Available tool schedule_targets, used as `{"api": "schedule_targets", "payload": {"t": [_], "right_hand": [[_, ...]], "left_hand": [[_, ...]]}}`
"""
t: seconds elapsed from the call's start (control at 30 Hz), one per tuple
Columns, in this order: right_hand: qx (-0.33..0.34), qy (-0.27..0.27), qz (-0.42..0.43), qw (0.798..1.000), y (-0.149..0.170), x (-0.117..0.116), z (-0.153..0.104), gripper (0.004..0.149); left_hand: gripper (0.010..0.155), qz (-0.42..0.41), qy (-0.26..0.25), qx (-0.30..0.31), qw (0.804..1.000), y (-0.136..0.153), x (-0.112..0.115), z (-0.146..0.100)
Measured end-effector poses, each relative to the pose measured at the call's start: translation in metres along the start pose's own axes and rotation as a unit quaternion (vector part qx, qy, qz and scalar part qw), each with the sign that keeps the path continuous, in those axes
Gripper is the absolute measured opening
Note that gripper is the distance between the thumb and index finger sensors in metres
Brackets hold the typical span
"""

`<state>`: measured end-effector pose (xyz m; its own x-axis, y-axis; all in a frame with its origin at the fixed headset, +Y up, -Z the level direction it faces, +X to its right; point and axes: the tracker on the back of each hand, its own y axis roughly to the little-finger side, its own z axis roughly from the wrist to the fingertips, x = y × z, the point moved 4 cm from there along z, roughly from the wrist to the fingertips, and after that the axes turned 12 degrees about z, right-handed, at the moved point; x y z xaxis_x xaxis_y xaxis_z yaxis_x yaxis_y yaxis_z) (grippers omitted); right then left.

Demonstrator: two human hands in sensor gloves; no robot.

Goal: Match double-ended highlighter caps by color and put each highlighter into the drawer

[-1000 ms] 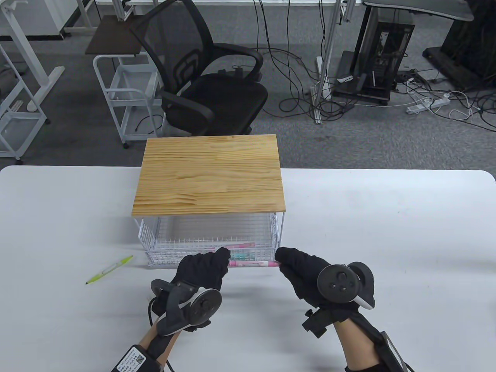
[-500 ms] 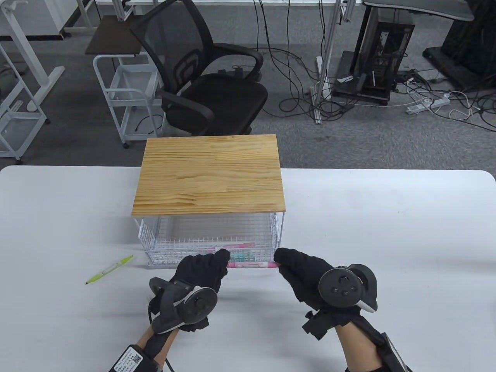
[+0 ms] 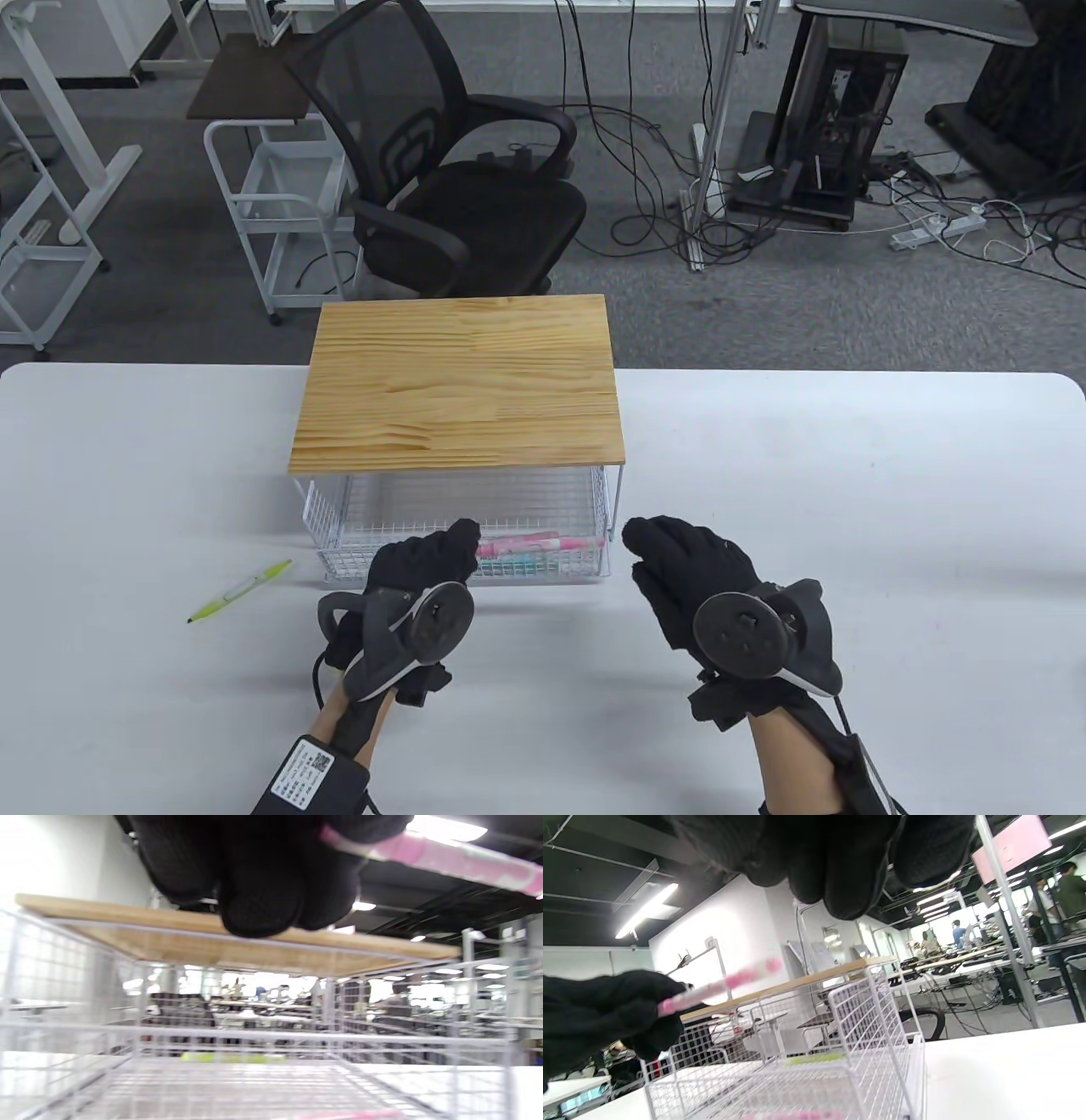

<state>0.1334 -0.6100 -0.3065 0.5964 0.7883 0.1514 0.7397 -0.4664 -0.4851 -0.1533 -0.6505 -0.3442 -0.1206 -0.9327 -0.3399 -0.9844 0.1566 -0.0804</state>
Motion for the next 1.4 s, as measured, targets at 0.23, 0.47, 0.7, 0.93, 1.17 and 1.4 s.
{"api": "schedule_targets", "payload": {"t": [0.23, 0.47, 0.7, 0.93, 1.17, 1.4], "right_hand": [[-0.016, 0.006, 0.026, 1.000, 0.013, 0.003, 0.000, 0.051], [-0.025, 0.000, 0.035, 0.999, 0.019, 0.000, 0.001, 0.052], [-0.028, -0.006, 0.033, 0.999, 0.020, -0.002, 0.001, 0.052], [-0.034, -0.015, 0.035, 0.999, 0.022, -0.008, 0.004, 0.052], [-0.037, -0.026, 0.022, 0.999, 0.023, -0.015, 0.006, 0.052], [-0.039, -0.028, 0.017, 0.999, 0.023, -0.015, 0.007, 0.052]], "left_hand": [[0.047, 0.062, 0.087, -0.079, 0.991, 0.013, 0.026, 0.037], [0.048, 0.116, 0.152, -0.088, 0.978, 0.003, 0.050, 0.051], [0.049, 0.120, 0.199, -0.092, 0.968, 0.004, 0.072, 0.056], [0.049, 0.125, 0.225, -0.101, 0.961, 0.012, 0.077, 0.056], [0.050, 0.123, 0.236, -0.108, 0.958, 0.018, 0.082, 0.055], [0.056, 0.131, 0.233, -0.101, 0.958, 0.018, 0.072, 0.051]]}}
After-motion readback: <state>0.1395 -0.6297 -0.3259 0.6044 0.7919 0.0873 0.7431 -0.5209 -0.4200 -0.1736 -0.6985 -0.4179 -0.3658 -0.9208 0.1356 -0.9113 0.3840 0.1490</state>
